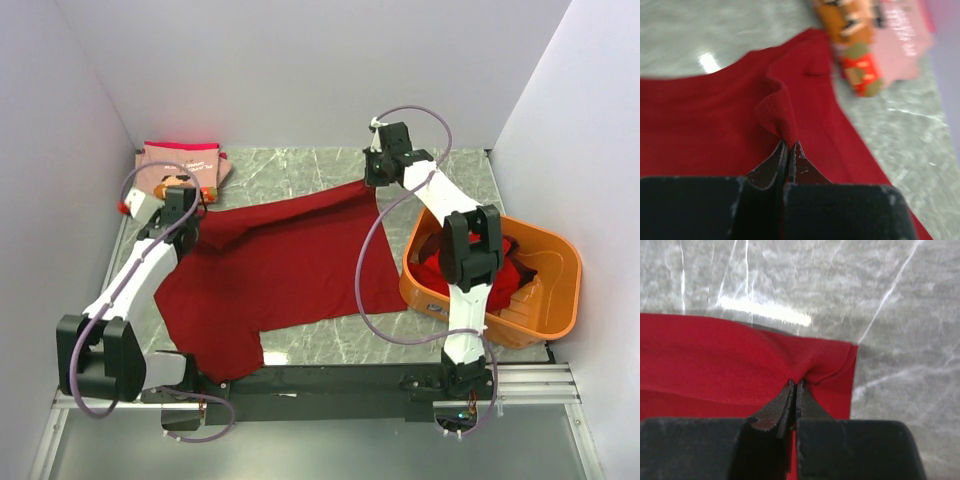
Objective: Fold and stack the t-shirts
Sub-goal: Fold the tshirt
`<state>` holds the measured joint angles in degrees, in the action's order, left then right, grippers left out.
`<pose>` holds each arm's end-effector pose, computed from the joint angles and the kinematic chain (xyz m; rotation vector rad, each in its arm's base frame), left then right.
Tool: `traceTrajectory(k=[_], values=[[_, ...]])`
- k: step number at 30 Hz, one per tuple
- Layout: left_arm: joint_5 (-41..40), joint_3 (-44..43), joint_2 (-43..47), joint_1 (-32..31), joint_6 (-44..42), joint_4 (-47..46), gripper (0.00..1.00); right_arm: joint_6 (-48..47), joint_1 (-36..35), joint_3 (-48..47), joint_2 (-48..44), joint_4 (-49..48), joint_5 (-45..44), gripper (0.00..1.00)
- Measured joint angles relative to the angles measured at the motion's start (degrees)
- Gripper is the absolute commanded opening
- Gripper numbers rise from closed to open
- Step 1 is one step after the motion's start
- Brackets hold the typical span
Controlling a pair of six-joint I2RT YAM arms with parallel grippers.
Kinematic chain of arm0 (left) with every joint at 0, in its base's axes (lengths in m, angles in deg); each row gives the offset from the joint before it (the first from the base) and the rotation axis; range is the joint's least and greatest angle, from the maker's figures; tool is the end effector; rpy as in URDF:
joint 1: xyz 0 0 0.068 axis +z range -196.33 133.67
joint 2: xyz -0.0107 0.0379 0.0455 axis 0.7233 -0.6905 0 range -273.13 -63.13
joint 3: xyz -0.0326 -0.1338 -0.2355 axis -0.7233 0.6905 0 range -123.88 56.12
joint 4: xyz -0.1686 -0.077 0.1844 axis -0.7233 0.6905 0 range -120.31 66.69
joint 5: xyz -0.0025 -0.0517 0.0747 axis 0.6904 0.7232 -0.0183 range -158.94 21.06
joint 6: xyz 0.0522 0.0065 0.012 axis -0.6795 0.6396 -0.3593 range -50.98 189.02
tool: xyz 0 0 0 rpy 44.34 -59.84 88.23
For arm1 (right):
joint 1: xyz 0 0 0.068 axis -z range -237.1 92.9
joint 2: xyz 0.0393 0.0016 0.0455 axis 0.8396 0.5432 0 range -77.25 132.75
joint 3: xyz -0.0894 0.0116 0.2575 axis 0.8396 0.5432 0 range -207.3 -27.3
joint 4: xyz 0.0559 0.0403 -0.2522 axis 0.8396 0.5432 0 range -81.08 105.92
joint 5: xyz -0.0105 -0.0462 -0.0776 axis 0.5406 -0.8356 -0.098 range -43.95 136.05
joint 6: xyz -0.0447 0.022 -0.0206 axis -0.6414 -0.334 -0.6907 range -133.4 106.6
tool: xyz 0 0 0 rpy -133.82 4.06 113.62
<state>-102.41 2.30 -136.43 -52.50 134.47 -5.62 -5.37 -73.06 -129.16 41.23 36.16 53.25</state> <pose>0.2701 -0.0095 0.2690 -1.3151 1.7523 -0.0077 0.4570 0.1354 0.2573 -0.2257 2.3451 0.3534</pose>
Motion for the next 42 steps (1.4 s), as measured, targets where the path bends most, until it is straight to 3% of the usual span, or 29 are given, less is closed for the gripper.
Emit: traceTrajectory(k=[5,11,14,15,17,21,22,26,30,42], values=[[-2.99,2.97,3.63,-1.95,10.64,9.55,0.01,-1.53,0.0,2.14,-2.23,1.38,-0.07,0.0],[-1.2,11.17,7.17,-4.68,18.36,14.03,0.01,-2.03,0.0,7.76,-5.4,1.49,-0.72,0.01],[1.14,15.17,9.33,-6.12,20.2,16.33,0.17,-2.25,0.0,11.61,-6.25,1.53,-1.14,0.18],[1.81,16.0,10.36,-6.47,20.72,17.31,0.26,-2.32,0.0,13.14,-6.6,1.55,-1.18,0.31],[2.82,16.87,13.03,-7.17,21.31,19.26,0.37,-2.71,0.0,16.02,-7.28,1.6,-1.31,0.42],[3.76,17.05,20.74,-8.13,20.87,22.6,0.95,-3.26,0.0,17.99,-8.74,2.78,-0.92,0.62],[3.78,16.98,22.45,-8.22,20.24,23.19,0.99,-3.21,0.0,17.97,-9.27,2.73,-0.63,0.65],[2.75,14.73,26.6,-8.26,17.68,23.65,0.99,-3.21,0.0,17.29,-11.28,2.38,0.79,0.7],[1.09,11.98,23.87,-8.09,12.85,19.67,0.99,-3.02,-0.42,15.17,-11.37,1.97,2.47,0.71],[7.61,2.4,-9.4,0.81,-3.65,-2.93,0.99,-1.6,-2.82,2.19,1.03,2.23,4.57,0.72]])
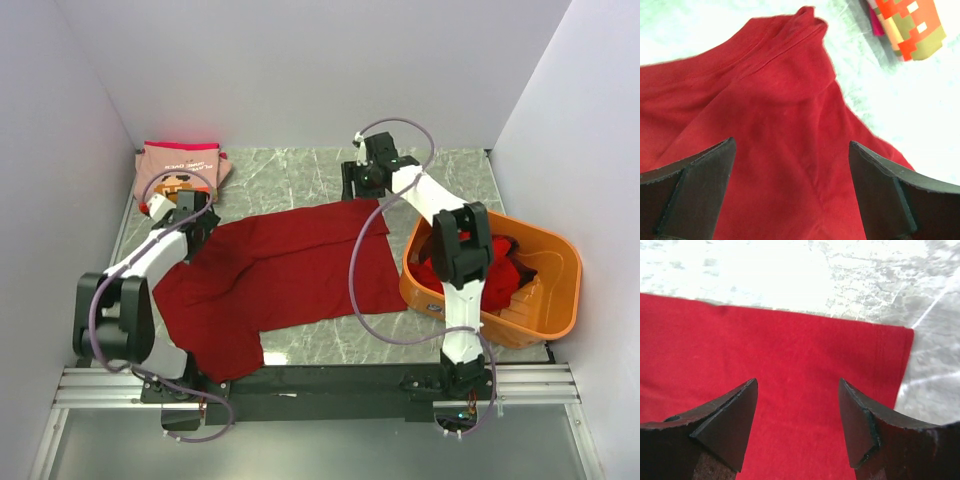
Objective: Fold and stack the t-shirts
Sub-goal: Fold the tshirt
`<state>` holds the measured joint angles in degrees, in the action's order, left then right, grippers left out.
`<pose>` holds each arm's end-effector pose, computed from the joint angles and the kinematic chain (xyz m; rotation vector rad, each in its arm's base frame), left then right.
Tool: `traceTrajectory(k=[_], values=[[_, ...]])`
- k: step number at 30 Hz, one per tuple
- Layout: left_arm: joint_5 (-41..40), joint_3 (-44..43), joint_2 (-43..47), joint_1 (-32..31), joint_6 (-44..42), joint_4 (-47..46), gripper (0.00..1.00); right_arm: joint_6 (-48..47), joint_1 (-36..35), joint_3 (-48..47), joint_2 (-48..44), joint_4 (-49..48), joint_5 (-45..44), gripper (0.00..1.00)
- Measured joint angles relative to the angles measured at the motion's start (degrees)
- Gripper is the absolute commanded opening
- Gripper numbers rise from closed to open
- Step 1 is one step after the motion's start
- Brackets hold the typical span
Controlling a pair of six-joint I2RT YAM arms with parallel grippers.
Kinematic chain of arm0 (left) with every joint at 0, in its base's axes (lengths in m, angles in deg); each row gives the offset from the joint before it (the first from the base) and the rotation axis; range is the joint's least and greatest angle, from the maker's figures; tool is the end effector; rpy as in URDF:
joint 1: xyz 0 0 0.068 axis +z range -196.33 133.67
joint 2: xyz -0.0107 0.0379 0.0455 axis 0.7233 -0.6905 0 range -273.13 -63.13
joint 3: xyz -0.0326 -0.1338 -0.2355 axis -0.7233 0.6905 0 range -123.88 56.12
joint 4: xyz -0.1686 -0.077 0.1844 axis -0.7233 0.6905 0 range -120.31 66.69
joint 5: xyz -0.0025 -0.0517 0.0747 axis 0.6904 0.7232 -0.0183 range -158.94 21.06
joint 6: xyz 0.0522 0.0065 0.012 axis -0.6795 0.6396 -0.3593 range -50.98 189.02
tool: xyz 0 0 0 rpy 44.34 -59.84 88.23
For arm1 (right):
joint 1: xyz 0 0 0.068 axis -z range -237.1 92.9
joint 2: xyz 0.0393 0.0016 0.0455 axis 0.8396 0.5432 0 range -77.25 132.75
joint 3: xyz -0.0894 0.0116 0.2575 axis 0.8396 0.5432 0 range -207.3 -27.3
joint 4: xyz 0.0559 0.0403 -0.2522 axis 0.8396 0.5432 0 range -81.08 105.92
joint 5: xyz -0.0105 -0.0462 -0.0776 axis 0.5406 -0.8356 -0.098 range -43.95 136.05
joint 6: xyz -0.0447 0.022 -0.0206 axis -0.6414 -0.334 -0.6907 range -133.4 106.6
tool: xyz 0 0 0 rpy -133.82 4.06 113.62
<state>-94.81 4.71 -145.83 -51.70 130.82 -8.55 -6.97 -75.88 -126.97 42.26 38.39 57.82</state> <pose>0.2909 -0.0118 0.2147 -1.2788 1.9992 0.0154 0.4443 0.1588 0.2341 -0.3573 2.4311 0.4457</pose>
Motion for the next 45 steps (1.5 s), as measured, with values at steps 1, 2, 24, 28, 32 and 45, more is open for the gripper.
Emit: traceTrajectory(k=[1,2,24,28,32,45], values=[[0.02,-0.26,-1.44,0.17,-0.68,-1.36,0.99,0.17,-0.04,-0.9,1.38,0.26,-0.04,0.72],[0.02,-0.5,-2.51,0.5,-1.18,-2.38,1.0,0.39,-0.04,-1.7,2.8,0.42,-0.07,0.72],[2.32,-4.31,-14.67,10.91,-3.43,-2.47,0.99,1.62,1.6,-11.08,13.94,9.2,-0.24,0.72],[3.98,-4.31,-14.23,13.35,-3.39,-2.08,0.99,1.95,2.49,-11.1,13.97,9.22,0.35,0.72],[5.03,-4.52,-13.49,14.6,-3.34,0.5,0.99,2.49,2.99,-11.21,14.05,9.25,1.14,0.72],[7.13,-13.44,-15.28,23.12,-4.52,10.71,0.99,2.89,3.17,-11.34,14.05,9.27,1.46,0.72]])
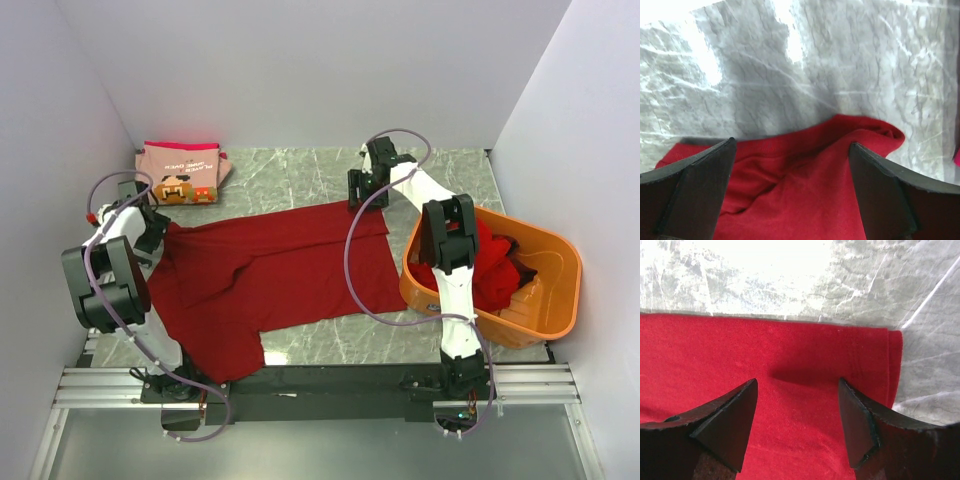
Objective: Fold and stack the t-shirts
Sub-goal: Fold the tshirt
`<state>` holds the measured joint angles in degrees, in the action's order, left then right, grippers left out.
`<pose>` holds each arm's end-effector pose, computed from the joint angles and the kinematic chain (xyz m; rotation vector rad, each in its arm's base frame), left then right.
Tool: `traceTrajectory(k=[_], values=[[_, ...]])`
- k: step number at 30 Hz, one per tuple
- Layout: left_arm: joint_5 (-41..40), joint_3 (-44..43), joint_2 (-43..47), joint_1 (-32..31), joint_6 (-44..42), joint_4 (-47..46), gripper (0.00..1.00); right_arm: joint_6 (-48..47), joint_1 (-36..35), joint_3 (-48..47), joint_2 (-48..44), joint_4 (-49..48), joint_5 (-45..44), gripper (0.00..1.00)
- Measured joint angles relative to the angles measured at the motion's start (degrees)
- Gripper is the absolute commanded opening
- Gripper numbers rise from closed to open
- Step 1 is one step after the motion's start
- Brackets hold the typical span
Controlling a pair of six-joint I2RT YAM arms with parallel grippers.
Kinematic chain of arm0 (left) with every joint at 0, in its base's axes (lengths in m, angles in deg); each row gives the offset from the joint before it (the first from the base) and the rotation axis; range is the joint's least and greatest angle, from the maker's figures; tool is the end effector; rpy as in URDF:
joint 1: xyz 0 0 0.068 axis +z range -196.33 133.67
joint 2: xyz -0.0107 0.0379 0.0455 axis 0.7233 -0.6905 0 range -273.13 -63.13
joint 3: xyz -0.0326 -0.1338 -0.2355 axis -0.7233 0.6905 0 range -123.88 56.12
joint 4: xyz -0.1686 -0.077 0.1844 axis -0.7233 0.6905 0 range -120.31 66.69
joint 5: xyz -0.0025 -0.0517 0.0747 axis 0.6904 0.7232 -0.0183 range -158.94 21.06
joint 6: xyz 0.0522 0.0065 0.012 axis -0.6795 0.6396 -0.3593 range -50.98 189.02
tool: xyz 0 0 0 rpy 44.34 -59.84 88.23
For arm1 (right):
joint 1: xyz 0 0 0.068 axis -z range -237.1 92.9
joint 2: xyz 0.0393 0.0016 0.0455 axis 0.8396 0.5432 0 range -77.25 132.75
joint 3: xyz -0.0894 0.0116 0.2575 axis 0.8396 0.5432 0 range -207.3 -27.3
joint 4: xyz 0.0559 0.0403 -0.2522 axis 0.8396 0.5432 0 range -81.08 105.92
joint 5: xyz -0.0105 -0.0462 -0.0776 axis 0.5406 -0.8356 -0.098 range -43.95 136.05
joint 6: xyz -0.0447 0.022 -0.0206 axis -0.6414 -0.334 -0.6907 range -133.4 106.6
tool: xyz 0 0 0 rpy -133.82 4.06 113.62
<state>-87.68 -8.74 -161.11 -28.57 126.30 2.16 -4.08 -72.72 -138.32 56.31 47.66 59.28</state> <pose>0.3195 0.1143 0.1933 -1.6733 2.0251 0.2157 0.4826 0.1434 0.1711 -0.2255 2.6580 0.4493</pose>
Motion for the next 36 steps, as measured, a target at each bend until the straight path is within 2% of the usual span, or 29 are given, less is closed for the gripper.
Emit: traceTrajectory(k=[5,9,14,18,22,26,32,36], values=[[0.72,-0.76,1.07,-0.26,0.0,2.43,0.99,-0.26,0.24,-1.22,-0.11,0.76,-0.26,0.73],[1.66,-0.85,6.1,-0.26,0.0,2.99,0.99,-0.31,0.57,-0.92,-2.27,0.59,0.28,0.73],[4.46,-0.55,13.55,-0.26,-0.7,1.51,0.99,-0.28,0.66,2.69,-8.44,-1.4,3.06,0.73],[8.15,1.09,14.99,-1.09,-1.44,-1.9,0.99,-0.26,0.46,4.22,-11.32,-3.21,4.94,0.73],[12.39,2.49,12.74,-5.11,-3.26,-6.36,0.99,-0.24,-0.22,5.38,-11.02,-3.67,5.46,0.73],[15.98,2.47,6.88,-8.15,-4.55,-11.08,0.99,-0.2,-1.38,5.01,-8.85,-3.41,5.22,0.73],[16.04,1.36,-3.04,-8.02,-5.33,-12.07,0.99,0.63,-2.12,0.76,-1.99,-1.6,1.7,0.73],[15.1,-0.09,-4.68,-7.98,-5.35,-12.02,0.99,2.12,-1.62,-1.62,0.74,0.04,-1.36,0.73]])
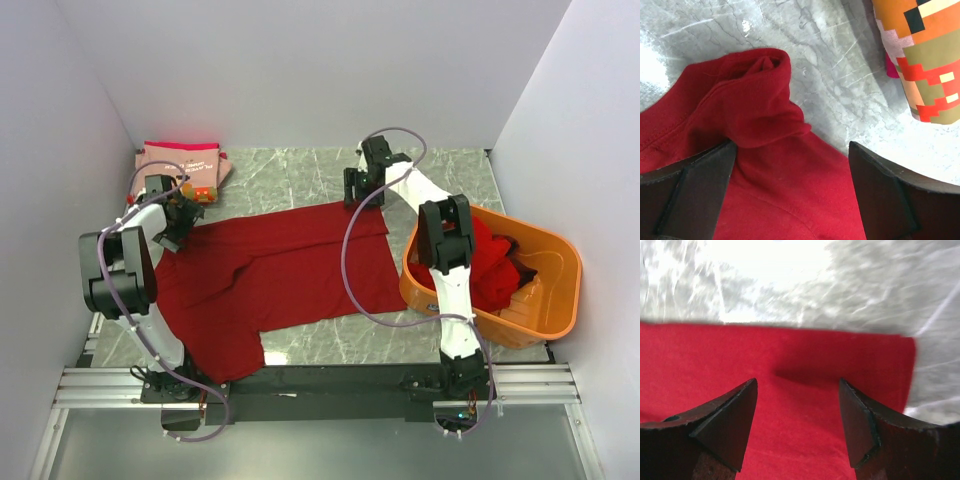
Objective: Fold and stack the t-shirts
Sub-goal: Fold the tshirt
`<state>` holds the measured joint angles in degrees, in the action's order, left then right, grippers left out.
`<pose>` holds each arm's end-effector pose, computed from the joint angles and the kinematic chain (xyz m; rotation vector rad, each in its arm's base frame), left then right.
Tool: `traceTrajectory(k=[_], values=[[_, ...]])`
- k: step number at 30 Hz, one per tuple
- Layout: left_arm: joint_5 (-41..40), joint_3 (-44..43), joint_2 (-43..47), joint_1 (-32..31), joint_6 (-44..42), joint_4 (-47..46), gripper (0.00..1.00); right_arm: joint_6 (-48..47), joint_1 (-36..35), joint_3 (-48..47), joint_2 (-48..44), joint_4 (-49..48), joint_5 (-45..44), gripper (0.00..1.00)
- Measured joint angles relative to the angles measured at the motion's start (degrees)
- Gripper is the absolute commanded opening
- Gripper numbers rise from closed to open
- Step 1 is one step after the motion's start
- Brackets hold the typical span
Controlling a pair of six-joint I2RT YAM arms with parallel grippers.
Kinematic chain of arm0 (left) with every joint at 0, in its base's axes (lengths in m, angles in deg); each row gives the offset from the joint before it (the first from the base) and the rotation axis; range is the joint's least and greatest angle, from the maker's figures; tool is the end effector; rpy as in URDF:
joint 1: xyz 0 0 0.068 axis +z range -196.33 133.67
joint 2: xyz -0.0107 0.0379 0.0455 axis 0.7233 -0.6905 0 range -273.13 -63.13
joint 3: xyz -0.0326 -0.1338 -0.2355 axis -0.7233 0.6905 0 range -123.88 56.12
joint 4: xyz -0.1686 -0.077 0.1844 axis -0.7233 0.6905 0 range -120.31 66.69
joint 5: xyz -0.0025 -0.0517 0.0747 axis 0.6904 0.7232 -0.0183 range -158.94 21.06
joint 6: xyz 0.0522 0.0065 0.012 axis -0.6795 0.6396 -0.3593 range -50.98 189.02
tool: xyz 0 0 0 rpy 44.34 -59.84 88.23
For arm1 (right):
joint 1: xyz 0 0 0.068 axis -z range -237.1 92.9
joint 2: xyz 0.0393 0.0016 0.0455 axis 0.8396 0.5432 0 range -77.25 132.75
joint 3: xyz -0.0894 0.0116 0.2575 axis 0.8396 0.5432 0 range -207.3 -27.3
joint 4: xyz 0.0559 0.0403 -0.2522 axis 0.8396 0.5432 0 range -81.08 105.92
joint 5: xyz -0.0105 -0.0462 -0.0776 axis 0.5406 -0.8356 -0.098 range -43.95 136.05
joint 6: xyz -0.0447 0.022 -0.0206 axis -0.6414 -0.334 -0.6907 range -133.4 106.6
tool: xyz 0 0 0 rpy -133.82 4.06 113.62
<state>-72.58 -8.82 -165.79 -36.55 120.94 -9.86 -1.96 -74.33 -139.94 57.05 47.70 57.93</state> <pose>0.3605 0.0643 0.1756 -1.3506 2.2153 -0.1890 0.4829 0.1575 0.1732 -0.2070 2.6512 0.4416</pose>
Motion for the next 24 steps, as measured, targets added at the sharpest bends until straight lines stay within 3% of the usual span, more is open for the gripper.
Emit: traceTrajectory(k=[14,24], values=[[-2.32,-6.93,-5.97,-1.51,1.14,0.24,0.99,5.73,3.3,-9.33,5.62,3.08,-0.81,0.72],[-7.72,-15.3,-10.56,-3.15,2.38,4.13,0.99,5.62,3.96,-9.62,5.77,2.32,-0.13,0.72]])
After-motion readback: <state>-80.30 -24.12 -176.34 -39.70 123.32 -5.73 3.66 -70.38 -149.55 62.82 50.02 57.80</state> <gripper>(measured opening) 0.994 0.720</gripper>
